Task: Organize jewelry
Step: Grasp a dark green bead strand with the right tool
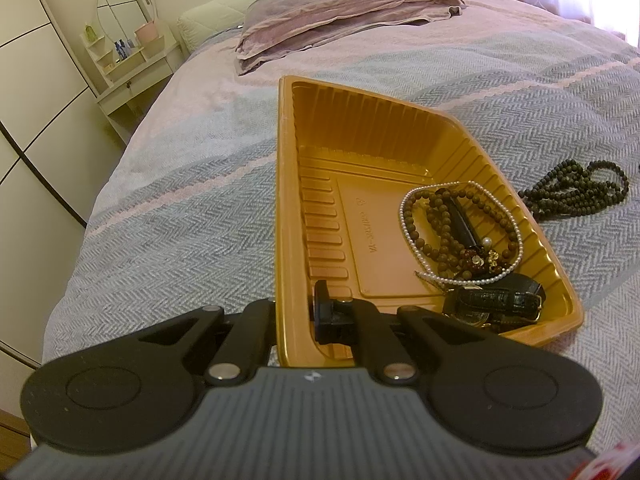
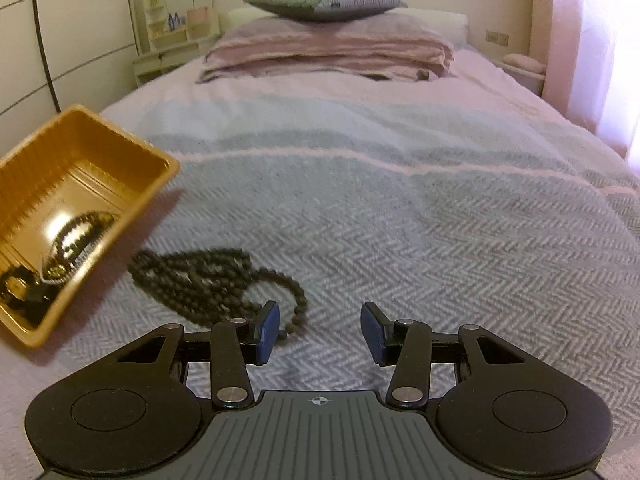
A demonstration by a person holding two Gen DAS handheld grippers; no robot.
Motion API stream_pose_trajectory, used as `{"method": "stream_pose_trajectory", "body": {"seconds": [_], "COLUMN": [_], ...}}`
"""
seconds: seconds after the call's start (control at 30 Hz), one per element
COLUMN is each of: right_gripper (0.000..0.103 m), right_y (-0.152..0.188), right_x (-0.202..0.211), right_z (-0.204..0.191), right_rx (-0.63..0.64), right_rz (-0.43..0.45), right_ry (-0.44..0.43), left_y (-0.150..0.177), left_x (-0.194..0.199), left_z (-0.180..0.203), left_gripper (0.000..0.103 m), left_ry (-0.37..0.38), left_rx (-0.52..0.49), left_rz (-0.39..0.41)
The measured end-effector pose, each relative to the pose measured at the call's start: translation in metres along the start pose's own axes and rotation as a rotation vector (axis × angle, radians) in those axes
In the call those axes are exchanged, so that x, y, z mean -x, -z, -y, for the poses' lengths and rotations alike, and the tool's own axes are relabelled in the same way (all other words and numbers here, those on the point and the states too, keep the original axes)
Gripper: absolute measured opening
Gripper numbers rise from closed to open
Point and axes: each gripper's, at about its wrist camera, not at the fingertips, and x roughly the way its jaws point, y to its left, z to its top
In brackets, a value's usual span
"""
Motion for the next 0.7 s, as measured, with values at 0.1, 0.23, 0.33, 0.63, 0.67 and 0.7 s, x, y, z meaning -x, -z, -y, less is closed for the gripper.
{"method": "stream_pose_trajectory", "body": {"seconds": [0.1,0.23,0.33,0.63,0.67,0.7], "right_gripper": [0.035,0.031,0.028,0.007,0.007,0.007], "right_y": [0.000,-0.005,-0.008,-0.015,-0.017,-0.019], "right_x": [-0.012,-0.029,-0.040,-0.041,-0.036,-0.031], "right_z": [-0.003,-0.006,-0.008,-0.015,-0.016,-0.016], "right_rx": [0.007,0.009,0.009,0.052,0.058,0.066], "right_rz": [-0.024,-0.054,-0.075,-0.070,-0.056,-0.041], "right_ry": [-0.004,-0.016,-0.020,0.030,0.037,0.045], "left_y": [0.000,0.000,0.000,0.000,0.000,0.000], "left_x": [0.001,0.001,0.001,0.001,0.001,0.001], "left_z": [0.000,0.000,0.000,-0.001,-0.001,-0.001], "left_gripper": [0.003,0.003,0.003,0.003,0.003,0.003], "left_ry": [-0.001,-0.001,0.000,0.001,0.001,0.001], "left_rx": [0.000,0.001,0.001,0.004,0.004,0.004], "left_rz": [-0.001,-0.002,-0.002,-0.002,-0.002,-0.002]}}
